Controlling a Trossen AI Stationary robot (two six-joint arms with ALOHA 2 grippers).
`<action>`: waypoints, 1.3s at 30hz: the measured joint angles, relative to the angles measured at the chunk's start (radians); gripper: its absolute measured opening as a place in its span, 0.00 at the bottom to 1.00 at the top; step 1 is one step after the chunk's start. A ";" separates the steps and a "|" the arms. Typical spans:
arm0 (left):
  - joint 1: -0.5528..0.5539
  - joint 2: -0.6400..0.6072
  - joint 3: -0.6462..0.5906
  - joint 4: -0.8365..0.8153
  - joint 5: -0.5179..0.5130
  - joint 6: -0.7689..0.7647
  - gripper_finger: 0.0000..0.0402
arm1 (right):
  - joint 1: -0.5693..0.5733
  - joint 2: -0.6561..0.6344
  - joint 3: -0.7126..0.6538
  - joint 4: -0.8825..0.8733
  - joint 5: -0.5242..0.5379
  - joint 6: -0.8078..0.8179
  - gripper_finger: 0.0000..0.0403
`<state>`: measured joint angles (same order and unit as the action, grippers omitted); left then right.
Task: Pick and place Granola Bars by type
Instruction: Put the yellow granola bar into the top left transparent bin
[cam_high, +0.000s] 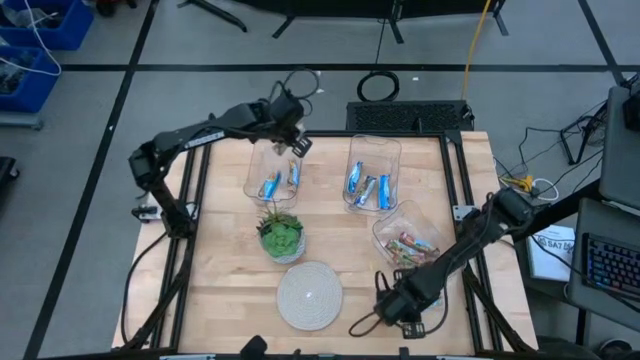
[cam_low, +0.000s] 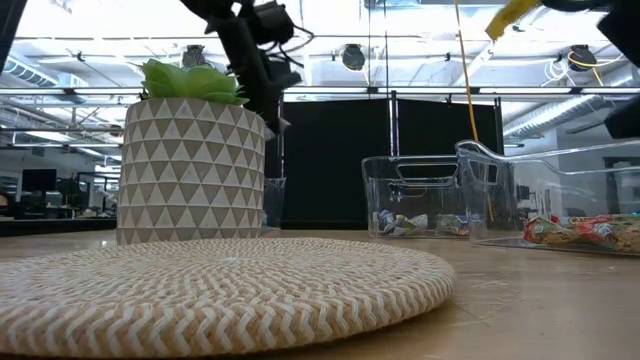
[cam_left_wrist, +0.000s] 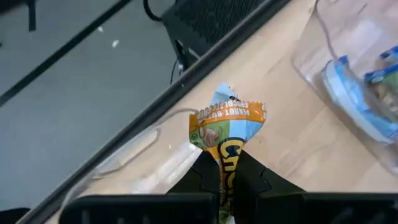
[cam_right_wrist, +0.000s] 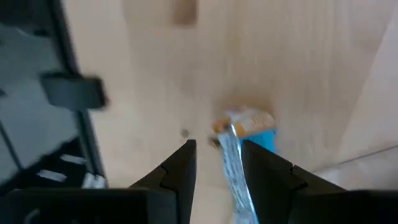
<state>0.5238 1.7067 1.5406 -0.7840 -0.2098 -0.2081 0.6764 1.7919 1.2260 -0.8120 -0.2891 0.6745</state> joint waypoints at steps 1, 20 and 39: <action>0.000 0.012 0.000 0.000 0.000 0.000 0.03 | 0.005 0.008 0.000 -0.014 0.000 -0.007 0.29; 0.028 0.054 -0.026 -0.058 -0.049 -0.069 0.03 | 0.018 0.037 -0.005 -0.073 0.055 -0.068 0.31; -0.030 0.054 -0.330 0.108 0.024 -0.170 0.19 | 0.030 0.036 -0.006 -0.051 0.019 -0.105 0.31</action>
<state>0.4942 1.7611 1.2104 -0.6757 -0.1862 -0.3779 0.7059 1.8282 1.2205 -0.8635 -0.2702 0.5698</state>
